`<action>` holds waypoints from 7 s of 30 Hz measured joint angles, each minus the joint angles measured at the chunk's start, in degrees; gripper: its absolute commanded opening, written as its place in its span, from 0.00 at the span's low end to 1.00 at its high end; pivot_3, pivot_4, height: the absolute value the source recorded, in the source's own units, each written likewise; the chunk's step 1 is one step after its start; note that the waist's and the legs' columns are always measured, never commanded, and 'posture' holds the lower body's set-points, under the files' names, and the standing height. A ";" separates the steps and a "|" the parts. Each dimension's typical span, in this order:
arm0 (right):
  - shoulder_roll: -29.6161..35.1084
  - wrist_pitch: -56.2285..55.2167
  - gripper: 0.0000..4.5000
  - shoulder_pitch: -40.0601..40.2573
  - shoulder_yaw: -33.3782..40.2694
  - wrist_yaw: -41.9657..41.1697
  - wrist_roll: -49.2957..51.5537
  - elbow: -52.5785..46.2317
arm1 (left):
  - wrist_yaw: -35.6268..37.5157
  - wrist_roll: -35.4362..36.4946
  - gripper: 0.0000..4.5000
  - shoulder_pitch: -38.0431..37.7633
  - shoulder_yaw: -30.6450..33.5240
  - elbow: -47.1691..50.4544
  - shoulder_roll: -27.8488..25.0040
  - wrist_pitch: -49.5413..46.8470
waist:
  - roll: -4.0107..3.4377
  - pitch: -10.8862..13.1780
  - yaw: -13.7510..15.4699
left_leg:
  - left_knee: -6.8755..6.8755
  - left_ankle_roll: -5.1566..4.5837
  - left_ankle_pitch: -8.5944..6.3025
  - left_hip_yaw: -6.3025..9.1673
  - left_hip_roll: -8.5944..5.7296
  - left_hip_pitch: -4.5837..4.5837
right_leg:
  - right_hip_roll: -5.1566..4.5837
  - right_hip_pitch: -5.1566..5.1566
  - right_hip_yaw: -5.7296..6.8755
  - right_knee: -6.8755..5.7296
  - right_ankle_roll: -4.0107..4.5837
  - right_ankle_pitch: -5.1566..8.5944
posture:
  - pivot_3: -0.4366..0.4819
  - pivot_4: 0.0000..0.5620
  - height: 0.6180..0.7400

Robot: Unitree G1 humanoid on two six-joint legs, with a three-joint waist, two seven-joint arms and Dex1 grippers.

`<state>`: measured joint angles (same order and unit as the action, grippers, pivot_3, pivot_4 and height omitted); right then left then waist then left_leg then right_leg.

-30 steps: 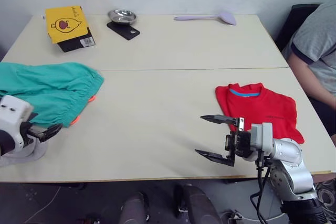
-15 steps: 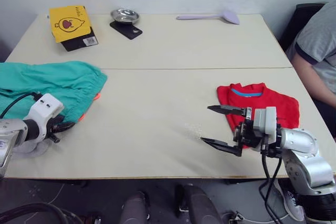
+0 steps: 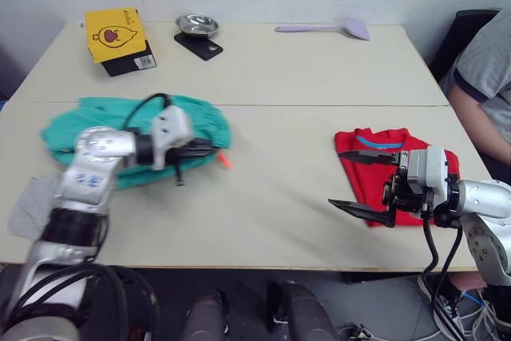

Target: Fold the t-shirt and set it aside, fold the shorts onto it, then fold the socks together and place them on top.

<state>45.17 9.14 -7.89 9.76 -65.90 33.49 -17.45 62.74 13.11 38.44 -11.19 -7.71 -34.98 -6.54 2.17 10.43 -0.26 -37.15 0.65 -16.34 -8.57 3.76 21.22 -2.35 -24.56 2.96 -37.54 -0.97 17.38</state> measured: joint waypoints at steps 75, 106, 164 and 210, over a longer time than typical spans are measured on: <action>5.30 -7.46 0.00 -2.10 -16.63 -14.39 -7.65 6.53 | 9.58 23.15 0.01 -49.75 28.97 26.00 -21.04 -17.89 | -0.48 0.43 -1.11 | 0.04 -0.13 -0.34 0.22 0.05 0.00 | -0.09 0.02 0.06 0.21 0.51 0.40 | 0.48 0.27 1.00; -8.37 -45.10 0.00 -28.16 -15.75 15.70 -26.28 49.51 | -1.45 13.28 0.01 -22.62 27.60 3.26 -16.81 15.41 | -0.20 0.81 -3.87 | -0.64 -0.03 -0.02 -1.27 0.42 0.97 | -0.34 -1.54 0.88 -0.64 0.20 -0.10 | 0.48 0.27 1.00; -4.39 17.24 0.00 -6.78 -0.81 33.19 0.21 10.53 | -17.37 -12.87 0.01 39.59 6.38 -63.63 10.50 23.41 | 0.10 0.71 -0.35 | -0.17 0.23 -0.21 -0.34 -0.07 0.21 | 0.15 -0.98 0.71 -0.05 0.52 -0.31 | 0.48 0.27 1.00; -12.29 2.14 0.47 -2.34 -22.27 38.53 -45.91 2.45 | -20.80 -28.27 0.58 10.54 -0.35 -46.57 5.01 46.26 | 0.35 0.62 -1.37 | -0.20 0.30 0.08 -0.50 0.03 -0.14 | 0.38 -0.90 0.30 -0.43 0.59 -0.52 | 0.48 0.27 1.00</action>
<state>32.88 11.29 -10.23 -12.51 -27.37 -12.42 -15.00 41.93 -15.15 48.98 -11.54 -54.28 -29.97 39.71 2.52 11.05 -1.63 -37.35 0.95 -16.25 -9.07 3.79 21.07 -1.97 -25.46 3.25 -37.97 -0.38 16.85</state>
